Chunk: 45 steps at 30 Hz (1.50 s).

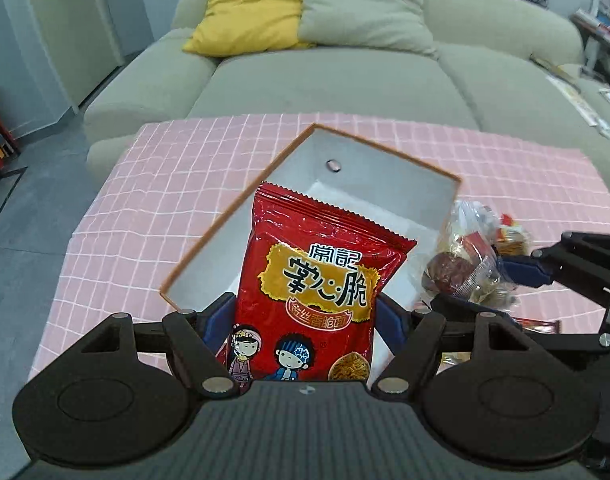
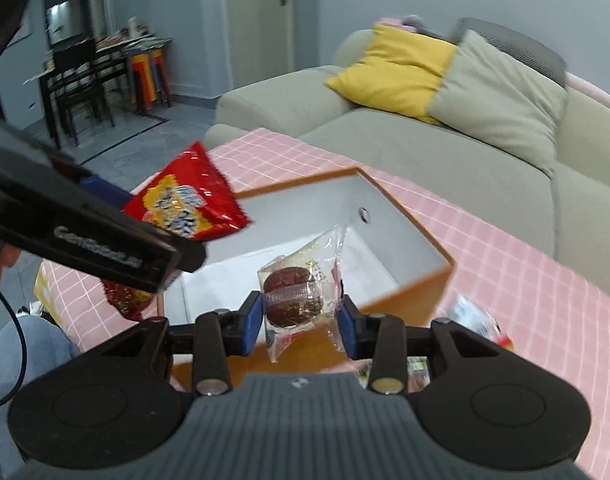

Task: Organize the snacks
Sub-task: 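Carry the red bag and pastry into the orange box and open both grippers, then lift both grippers out of the box and move back toward the snack pile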

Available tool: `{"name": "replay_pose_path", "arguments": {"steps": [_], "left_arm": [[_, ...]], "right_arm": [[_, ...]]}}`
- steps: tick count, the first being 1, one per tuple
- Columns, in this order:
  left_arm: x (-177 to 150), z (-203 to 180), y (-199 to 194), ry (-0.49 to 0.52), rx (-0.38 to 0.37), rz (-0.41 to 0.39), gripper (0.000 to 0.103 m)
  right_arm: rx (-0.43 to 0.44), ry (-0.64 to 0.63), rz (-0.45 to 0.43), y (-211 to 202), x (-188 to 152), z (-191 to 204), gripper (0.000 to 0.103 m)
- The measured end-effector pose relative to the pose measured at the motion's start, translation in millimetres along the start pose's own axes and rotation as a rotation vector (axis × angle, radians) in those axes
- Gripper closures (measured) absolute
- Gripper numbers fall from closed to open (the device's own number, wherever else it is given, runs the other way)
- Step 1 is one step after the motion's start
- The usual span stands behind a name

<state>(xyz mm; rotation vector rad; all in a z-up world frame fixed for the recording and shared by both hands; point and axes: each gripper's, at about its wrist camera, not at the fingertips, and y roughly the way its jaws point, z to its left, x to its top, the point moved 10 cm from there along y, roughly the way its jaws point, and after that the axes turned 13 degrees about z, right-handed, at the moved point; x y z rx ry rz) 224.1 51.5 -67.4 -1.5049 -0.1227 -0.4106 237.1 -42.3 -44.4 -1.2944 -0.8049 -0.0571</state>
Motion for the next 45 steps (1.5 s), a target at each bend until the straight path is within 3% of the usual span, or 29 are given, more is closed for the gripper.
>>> {"name": "replay_pose_path", "arguments": {"steps": [9, 27, 39, 45], "left_arm": [[2, 11, 54, 0.084, 0.037, 0.148, 0.019], [-9, 17, 133, 0.225, 0.066, 0.440, 0.019], [-18, 16, 145, 0.212, 0.027, 0.467, 0.014], [-13, 20, 133, 0.203, 0.013, 0.435, 0.011]], "right_arm": [[0.012, -0.166, 0.132, 60, 28, 10, 0.066], [0.106, -0.256, 0.397, 153, 15, 13, 0.065], [0.112, -0.257, 0.461, 167, 7, 15, 0.061], [0.098, -0.255, 0.449, 164, 10, 15, 0.045]]}}
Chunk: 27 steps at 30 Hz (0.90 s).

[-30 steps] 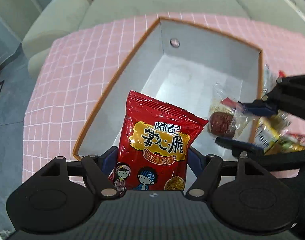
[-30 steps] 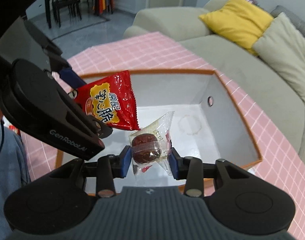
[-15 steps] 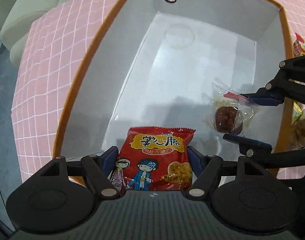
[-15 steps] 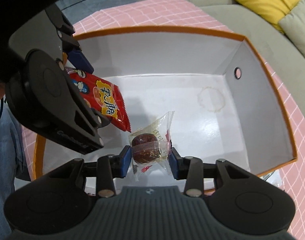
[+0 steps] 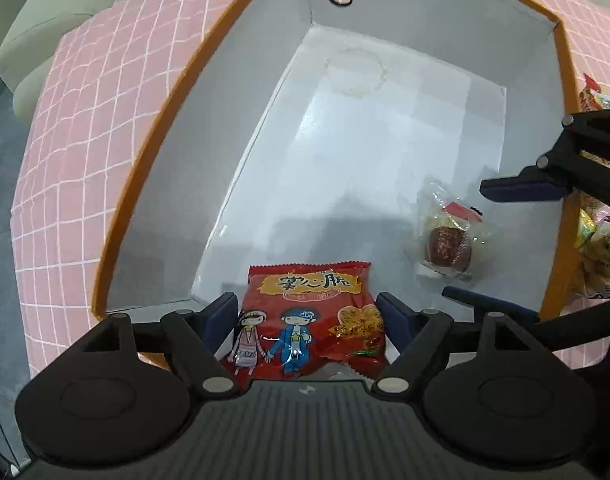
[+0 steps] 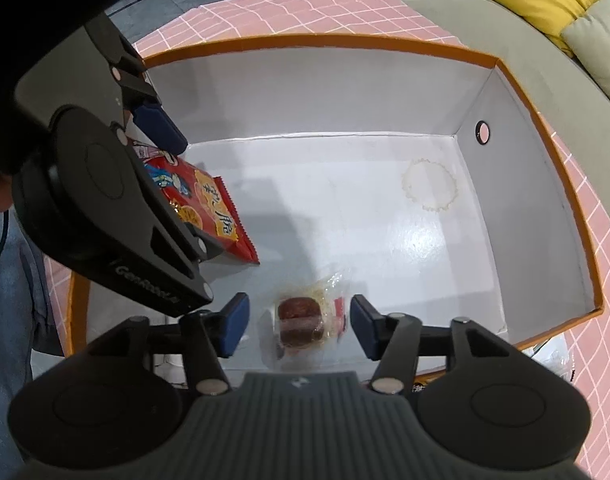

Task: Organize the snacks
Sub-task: 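Lift both grippers out of the box and move back toward the snack pile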

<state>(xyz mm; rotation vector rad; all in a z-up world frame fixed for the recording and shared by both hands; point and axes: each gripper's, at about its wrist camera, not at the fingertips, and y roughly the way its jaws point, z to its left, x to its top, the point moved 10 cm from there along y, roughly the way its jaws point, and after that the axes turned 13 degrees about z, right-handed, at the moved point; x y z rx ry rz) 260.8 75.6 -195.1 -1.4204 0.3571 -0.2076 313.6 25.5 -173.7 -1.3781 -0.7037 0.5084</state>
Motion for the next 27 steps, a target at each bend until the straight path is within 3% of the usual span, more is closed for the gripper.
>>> {"name": "replay_pose_path", "arguments": {"steps": [2, 6, 9, 21, 27], "left_arm": [[-3, 2, -8, 0.002, -0.002, -0.023, 0.010], [-6, 8, -27, -0.018, -0.010, -0.081, 0.008], [-8, 12, -43, -0.030, -0.018, -0.135, 0.007], [-30, 4, -109, -0.089, -0.007, -0.356, 0.007], [-40, 2, -143, -0.159, 0.026, -0.494, 0.007]], "right_arm": [[-0.012, 0.000, -0.007, -3, 0, -1, 0.039], [-0.026, 0.000, -0.024, -15, 0, 1, 0.038], [-0.035, 0.007, -0.050, -27, 1, 2, 0.020], [-0.026, 0.105, -0.173, -90, -18, 10, 0.017], [-0.043, 0.178, -0.280, -125, -36, 14, 0.016]]}}
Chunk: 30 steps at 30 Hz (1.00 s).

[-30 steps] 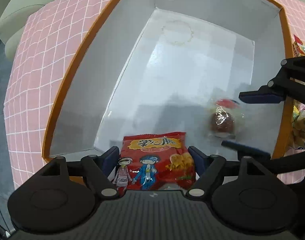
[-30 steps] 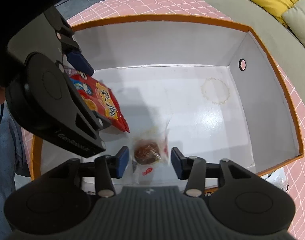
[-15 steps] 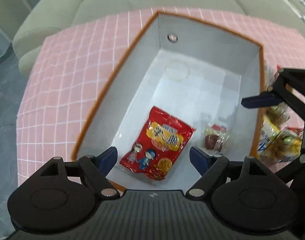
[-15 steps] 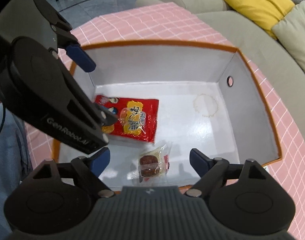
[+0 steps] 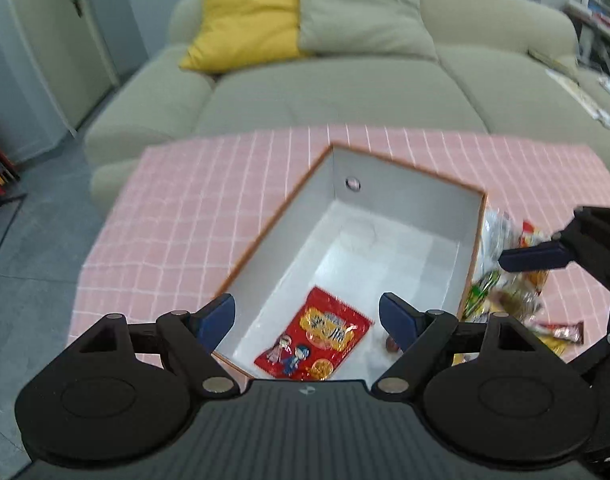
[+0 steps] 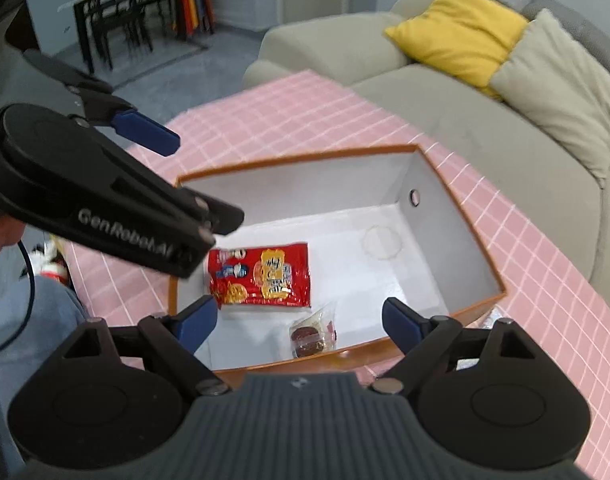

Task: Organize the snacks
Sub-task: 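Lift both grippers out of the box and move back toward the snack pile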

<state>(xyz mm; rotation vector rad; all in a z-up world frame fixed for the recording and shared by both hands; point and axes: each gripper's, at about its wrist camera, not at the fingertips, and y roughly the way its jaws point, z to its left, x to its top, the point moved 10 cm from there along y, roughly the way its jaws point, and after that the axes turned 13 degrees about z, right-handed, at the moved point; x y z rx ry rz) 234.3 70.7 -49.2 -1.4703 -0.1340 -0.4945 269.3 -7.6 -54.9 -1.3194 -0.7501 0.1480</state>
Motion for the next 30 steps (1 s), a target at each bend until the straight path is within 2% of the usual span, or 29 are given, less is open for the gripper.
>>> {"name": "replay_pose_path", "arguments": {"steps": [9, 17, 23, 27, 30], "left_arm": [[-17, -29, -40, 0.003, 0.003, -0.150, 0.007], [-50, -56, -48, -0.027, -0.024, -0.213, 0.008], [-76, -84, -33, -0.039, -0.105, -0.186, 0.009], [-90, -99, -15, -0.054, -0.170, -0.151, 0.012], [-97, -111, -3, -0.046, -0.190, -0.134, 0.012]], "right_arm": [[-0.041, 0.136, -0.134, -41, -35, -7, 0.016], [-0.101, 0.257, -0.189, -53, -82, -16, 0.016], [-0.154, 0.332, -0.229, -54, -124, -24, 0.018], [-0.199, 0.360, -0.204, -46, -155, -31, 0.019], [-0.234, 0.373, -0.175, -37, -177, -39, 0.020]]}}
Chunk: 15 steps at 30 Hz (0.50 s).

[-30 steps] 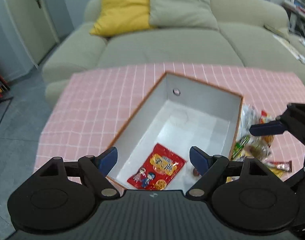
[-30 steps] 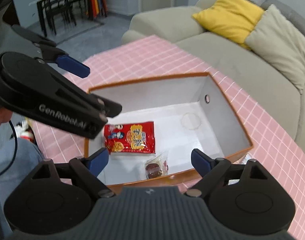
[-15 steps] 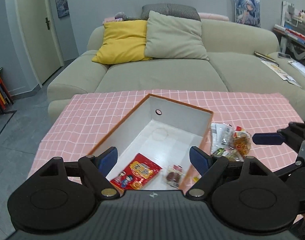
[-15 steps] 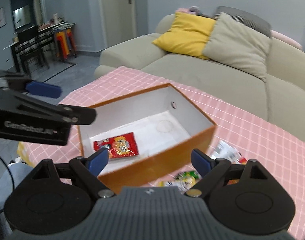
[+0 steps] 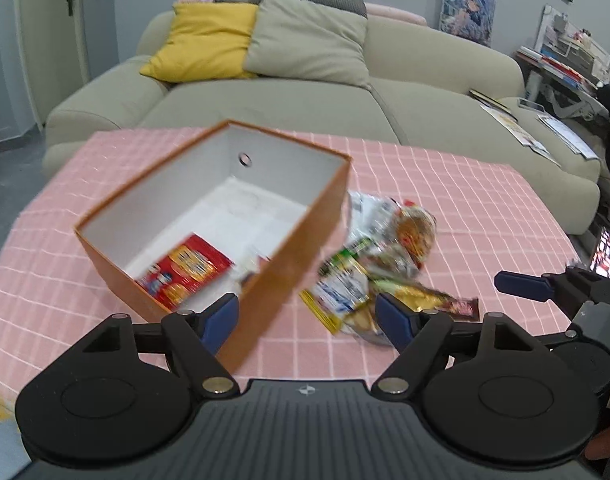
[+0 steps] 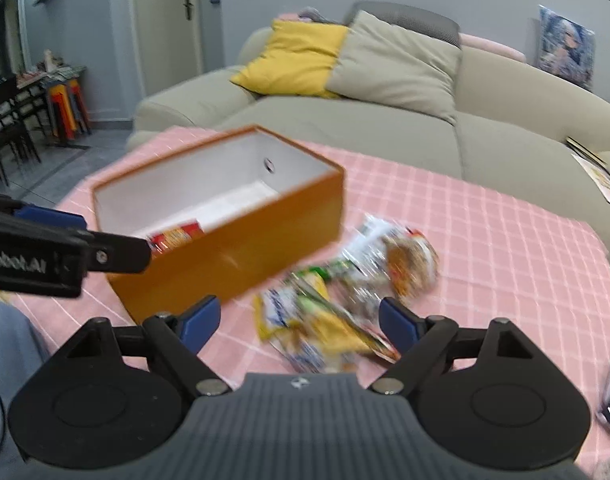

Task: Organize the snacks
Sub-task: 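Lift both grippers out of the box and move back toward the snack pile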

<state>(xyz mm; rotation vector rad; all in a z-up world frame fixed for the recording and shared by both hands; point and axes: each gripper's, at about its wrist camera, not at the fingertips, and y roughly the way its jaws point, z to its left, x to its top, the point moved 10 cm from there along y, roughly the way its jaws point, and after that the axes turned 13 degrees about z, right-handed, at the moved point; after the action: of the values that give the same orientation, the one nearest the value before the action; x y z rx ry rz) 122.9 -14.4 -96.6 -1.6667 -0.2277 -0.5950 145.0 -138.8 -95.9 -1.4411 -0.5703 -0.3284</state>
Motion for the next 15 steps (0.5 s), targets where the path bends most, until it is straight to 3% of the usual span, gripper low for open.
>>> {"name": "replay_pose_path", "arguments": {"steps": [6, 15], "left_arm": [[-22, -19, 24, 0.012, -0.035, 0.052, 0.014], [-23, -39, 49, 0.048, -0.095, 0.079, 0.017]], "right_arm": [[-0.020, 0.031, 0.035, 13, -38, -21, 0.020], [-0.045, 0.010, 0.086, 40, -51, -33, 0.020]]}}
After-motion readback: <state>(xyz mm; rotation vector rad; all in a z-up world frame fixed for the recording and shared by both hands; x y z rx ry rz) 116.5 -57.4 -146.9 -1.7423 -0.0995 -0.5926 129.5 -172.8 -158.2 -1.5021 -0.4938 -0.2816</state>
